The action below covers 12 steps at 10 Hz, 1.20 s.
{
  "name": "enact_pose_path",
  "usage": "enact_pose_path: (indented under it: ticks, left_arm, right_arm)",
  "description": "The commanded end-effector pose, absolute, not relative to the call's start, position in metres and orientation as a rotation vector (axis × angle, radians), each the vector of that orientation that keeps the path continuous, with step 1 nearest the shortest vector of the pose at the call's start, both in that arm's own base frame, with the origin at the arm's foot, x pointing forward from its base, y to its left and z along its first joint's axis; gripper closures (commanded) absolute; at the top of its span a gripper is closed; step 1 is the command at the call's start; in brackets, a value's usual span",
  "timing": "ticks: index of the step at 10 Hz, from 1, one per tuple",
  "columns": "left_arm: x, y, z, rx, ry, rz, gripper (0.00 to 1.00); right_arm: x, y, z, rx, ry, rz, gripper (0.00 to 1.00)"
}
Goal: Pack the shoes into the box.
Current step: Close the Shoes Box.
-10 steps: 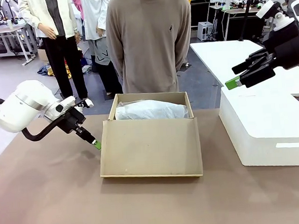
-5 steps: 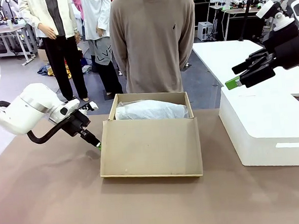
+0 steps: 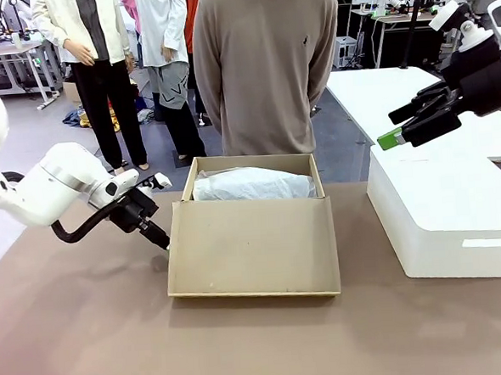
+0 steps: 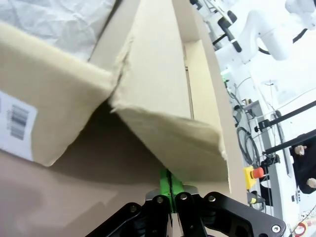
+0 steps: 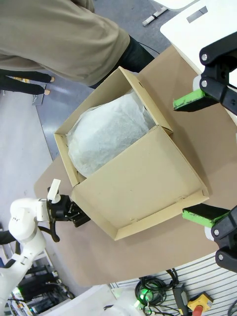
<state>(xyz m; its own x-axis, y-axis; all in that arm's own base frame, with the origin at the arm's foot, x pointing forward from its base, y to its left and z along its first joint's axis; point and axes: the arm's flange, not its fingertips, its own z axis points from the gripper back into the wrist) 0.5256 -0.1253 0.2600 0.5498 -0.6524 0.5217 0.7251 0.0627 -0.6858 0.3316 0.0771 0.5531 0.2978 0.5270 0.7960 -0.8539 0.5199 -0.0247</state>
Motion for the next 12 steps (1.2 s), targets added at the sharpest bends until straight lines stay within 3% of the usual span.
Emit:
enact_pose_path:
  ticks: [1, 6, 12]
  left_arm:
    - [0.529, -0.124, 0.261, -1.180, -0.083, -1.072, 1.00]
    - [0.530, -0.121, 0.271, -1.318, -0.089, -1.078, 1.00]
    - [0.532, -0.119, 0.301, -1.380, -0.225, -0.994, 1.00]
  right_arm:
    - [0.334, 0.077, 0.553, 0.465, -0.863, 0.971, 0.00]
    - [0.334, 0.077, 0.553, 0.465, -0.863, 0.971, 0.00]
    - [0.334, 0.077, 0.553, 0.465, -0.863, 0.971, 0.00]
